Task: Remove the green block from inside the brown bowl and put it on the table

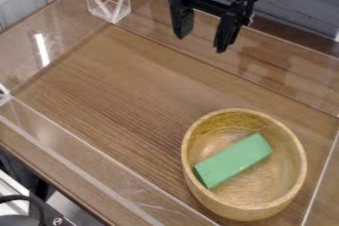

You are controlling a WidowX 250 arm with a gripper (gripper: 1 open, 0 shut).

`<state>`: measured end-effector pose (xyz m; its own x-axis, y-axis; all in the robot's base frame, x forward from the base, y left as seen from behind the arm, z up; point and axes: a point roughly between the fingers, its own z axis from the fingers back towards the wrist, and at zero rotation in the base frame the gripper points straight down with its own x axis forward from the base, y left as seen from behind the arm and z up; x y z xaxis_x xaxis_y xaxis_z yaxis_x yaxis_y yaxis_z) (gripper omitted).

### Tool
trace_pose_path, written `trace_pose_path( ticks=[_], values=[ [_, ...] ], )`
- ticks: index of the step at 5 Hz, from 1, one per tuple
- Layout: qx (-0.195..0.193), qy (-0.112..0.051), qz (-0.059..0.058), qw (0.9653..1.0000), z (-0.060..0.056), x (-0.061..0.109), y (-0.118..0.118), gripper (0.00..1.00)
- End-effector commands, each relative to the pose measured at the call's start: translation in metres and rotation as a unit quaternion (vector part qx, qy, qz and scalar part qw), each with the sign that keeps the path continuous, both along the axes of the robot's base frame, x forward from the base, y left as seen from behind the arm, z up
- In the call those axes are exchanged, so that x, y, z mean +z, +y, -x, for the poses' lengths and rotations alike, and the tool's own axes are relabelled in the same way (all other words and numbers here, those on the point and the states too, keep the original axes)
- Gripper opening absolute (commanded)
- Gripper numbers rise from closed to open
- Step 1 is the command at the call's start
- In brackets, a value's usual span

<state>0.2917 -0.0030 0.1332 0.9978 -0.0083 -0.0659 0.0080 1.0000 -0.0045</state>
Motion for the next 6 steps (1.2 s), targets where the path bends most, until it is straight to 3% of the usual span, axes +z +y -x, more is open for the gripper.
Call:
trace_pose_path(
  ticks=[1, 2, 3, 4, 5, 6],
  values=[
    [-0.083, 0.01, 0.003, 0.9965, 0.014, -0.009, -0.024, 1.0],
    [-0.177, 0.023, 0.005, 0.9839, 0.038, -0.024, -0.061, 1.0],
    [-0.231, 0.008, 0.0, 0.9729, 0.055, -0.032, -0.102, 1.0],
    [-0.257, 0.0, 0.001, 0.9665, 0.068, -0.041, -0.132, 1.0],
    [-0.276, -0.011, 0.005, 0.9611, 0.069, -0.054, -0.134, 1.0],
    [-0.282, -0.017, 0.009, 0.9591, 0.068, -0.055, -0.127, 1.0]
  ],
)
